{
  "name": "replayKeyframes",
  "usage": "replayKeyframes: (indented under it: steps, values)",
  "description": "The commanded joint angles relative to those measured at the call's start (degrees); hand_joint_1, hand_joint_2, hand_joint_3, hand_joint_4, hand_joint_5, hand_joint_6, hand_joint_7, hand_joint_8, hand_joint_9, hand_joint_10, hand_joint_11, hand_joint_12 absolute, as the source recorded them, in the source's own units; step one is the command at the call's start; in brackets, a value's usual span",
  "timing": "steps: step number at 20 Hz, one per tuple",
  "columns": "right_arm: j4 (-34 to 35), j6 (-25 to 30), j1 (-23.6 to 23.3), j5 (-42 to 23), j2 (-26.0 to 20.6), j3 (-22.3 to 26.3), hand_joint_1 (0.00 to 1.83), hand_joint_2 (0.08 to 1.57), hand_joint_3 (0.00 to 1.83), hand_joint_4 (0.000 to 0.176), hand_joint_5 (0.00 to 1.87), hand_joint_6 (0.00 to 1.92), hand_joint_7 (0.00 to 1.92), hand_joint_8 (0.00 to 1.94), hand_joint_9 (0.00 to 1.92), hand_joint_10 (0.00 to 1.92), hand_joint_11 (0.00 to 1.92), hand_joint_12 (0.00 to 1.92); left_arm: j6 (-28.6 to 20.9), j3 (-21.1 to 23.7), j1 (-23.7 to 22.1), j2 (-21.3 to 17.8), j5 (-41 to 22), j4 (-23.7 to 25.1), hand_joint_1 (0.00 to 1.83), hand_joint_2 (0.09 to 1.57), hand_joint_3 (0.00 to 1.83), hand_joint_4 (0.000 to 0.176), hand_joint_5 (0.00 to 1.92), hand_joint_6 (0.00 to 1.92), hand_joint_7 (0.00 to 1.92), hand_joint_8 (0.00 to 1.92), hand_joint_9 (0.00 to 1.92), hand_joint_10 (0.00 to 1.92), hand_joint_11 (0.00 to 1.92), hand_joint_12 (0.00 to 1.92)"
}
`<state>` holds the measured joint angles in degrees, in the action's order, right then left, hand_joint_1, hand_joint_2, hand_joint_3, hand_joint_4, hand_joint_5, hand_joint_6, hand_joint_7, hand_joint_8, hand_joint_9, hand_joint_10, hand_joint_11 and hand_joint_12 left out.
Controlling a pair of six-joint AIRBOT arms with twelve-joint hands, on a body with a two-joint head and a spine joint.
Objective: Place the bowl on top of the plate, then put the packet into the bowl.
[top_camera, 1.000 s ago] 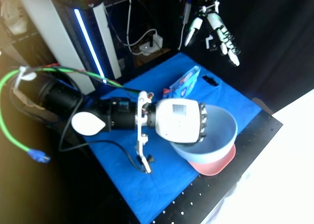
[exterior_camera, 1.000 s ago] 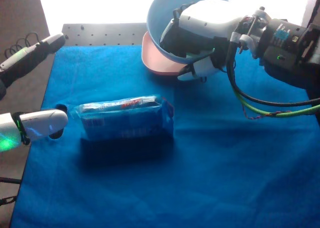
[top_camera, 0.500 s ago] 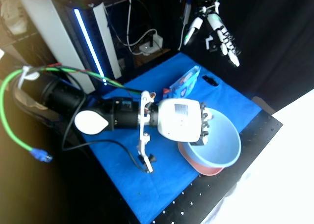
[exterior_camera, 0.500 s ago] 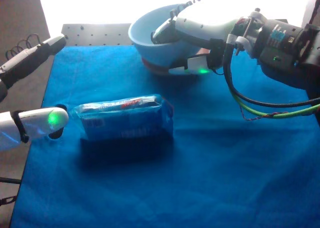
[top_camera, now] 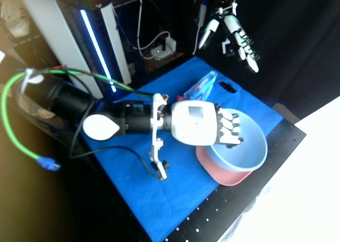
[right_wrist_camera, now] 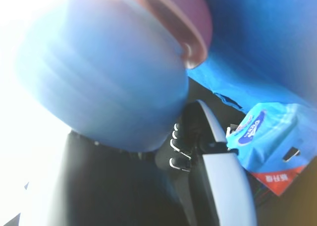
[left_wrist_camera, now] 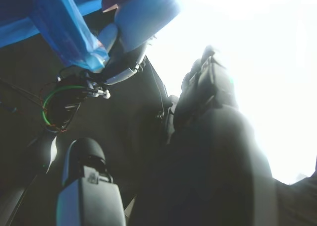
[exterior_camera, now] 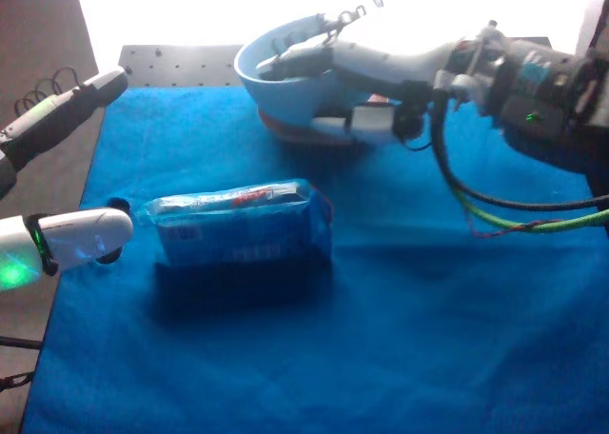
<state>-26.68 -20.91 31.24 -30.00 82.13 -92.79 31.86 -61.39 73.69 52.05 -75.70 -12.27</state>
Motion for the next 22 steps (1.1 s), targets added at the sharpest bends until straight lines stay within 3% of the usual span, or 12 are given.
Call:
replayKeyframes:
  steps: [1, 2, 4, 8, 10, 11, 12, 17, 18, 20, 21, 22]
  values:
    - [1.41, -0.05, -1.05, -6.33, -0.68, 0.69, 0.85, 1.39, 0.0, 0.0, 0.35, 0.0, 0.4, 0.0, 0.48, 0.0, 0.1, 0.98, -0.49, 0.21, -0.72, 0.14, -7.41, -0.65, 0.35, 1.02, 0.0, 0.176, 0.0, 0.0, 0.0, 0.0, 0.0, 0.0, 0.02, 0.01]
    - [1.38, -0.05, -0.92, -6.34, -1.32, 1.22, 0.85, 1.38, 0.0, 0.0, 0.34, 0.0, 0.4, 0.0, 0.48, 0.0, 0.1, 0.98, -0.49, 0.24, -0.72, 0.14, -7.41, -0.65, 0.36, 1.01, 0.0, 0.176, 0.0, 0.0, 0.0, 0.0, 0.0, 0.0, 0.03, 0.01]
    - [1.42, -0.05, -0.55, -6.43, -2.69, 2.1, 0.79, 1.35, 0.0, 0.041, 0.26, 0.0, 0.32, 0.0, 0.4, 0.0, 0.01, 0.86, -0.49, 0.28, -0.71, 0.16, -7.45, -0.79, 0.4, 1.01, 0.0, 0.176, 0.0, 0.0, 0.0, 0.0, 0.0, 0.0, 0.02, 0.01]
    - [2.64, -0.05, 0.09, -8.68, -4.25, 3.15, 0.4, 1.2, 0.0, 0.122, 0.03, 0.0, 0.05, 0.0, 0.11, 0.0, 0.0, 0.28, -0.48, 0.31, -0.67, 0.17, -7.51, -0.86, 0.36, 0.99, 0.0, 0.176, 0.0, 0.0, 0.0, 0.0, 0.0, 0.0, 0.04, 0.02]
    - [3.37, -0.05, 0.49, -11.48, -4.85, 3.74, 0.31, 1.09, 0.0, 0.135, 0.0, 0.0, 0.0, 0.0, 0.0, 0.0, 0.0, 0.02, -0.48, 0.3, -0.66, 0.18, -7.51, -0.87, 0.35, 0.99, 0.0, 0.176, 0.0, 0.0, 0.0, 0.0, 0.0, 0.0, 0.03, 0.02]
    - [4.2, -0.05, 0.76, -12.88, -5.38, 4.25, 0.26, 1.05, 0.0, 0.164, 0.0, 0.0, 0.0, 0.0, 0.0, 0.0, 0.0, 0.0, -0.47, 0.29, -0.65, 0.19, -7.49, -0.87, 0.39, 0.98, 0.0, 0.174, 0.0, 0.0, 0.0, 0.0, 0.0, 0.0, 0.04, 0.03]
    - [5.06, -0.05, 1.09, -14.47, -5.98, 4.78, 0.21, 1.02, 0.0, 0.174, 0.0, 0.0, 0.0, 0.0, 0.0, 0.0, 0.0, 0.0, -0.46, 0.27, -0.64, 0.2, -7.45, -0.88, 0.41, 0.99, 0.0, 0.17, 0.0, 0.0, 0.0, 0.0, 0.0, 0.0, 0.02, 0.02]
    - [14.72, -0.05, 6.7, -28.72, -11.95, 10.28, 0.44, 0.96, 0.0, 0.176, 0.0, 0.0, 0.0, 0.0, 0.0, 0.0, 0.0, 0.0, -0.46, -0.51, -1.17, -0.26, -5.38, 0.71, 0.65, 0.92, 0.0, 0.173, 0.0, 0.0, 0.0, 0.0, 0.0, 0.0, 0.0, 0.0]
    - [15.89, -0.05, 7.82, -30.78, -12.64, 11.0, 0.44, 0.98, 0.0, 0.176, 0.0, 0.0, 0.0, 0.0, 0.0, 0.0, 0.0, 0.0, -0.46, -0.68, -1.53, -0.46, -4.63, 1.38, 0.66, 0.92, 0.0, 0.164, 0.0, 0.0, 0.0, 0.0, 0.0, 0.0, 0.0, 0.0]
    - [18.34, -0.05, 10.29, -35.35, -14.5, 13.19, 0.32, 0.99, 0.01, 0.143, 0.0, 0.0, 0.0, 0.0, 0.0, 0.0, 0.0, 0.0, -0.46, -1.35, -2.75, -0.67, -2.39, 3.0, 0.71, 0.9, 0.0, 0.111, 0.0, 0.0, 0.0, 0.0, 0.0, 0.0, 0.01, 0.0]
    - [20.01, -0.05, 12.19, -38.46, -15.52, 14.59, 0.37, 1.08, 0.01, 0.141, 0.0, 0.0, 0.0, 0.0, 0.0, 0.0, 0.0, 0.0, -0.46, -2.07, -4.1, -0.57, 0.14, 4.45, 0.75, 0.87, 0.0, 0.102, 0.0, 0.0, 0.0, 0.0, 0.0, 0.0, 0.0, 0.0]
    - [21.13, -0.05, 13.53, -40.39, -16.2, 15.51, 0.34, 1.1, 0.01, 0.121, 0.0, 0.0, 0.0, 0.0, 0.0, 0.0, 0.0, 0.0, -0.46, -2.64, -5.23, -0.33, 1.95, 5.47, 0.73, 0.86, 0.0, 0.096, 0.0, 0.0, 0.0, 0.0, 0.0, 0.0, 0.0, 0.0]
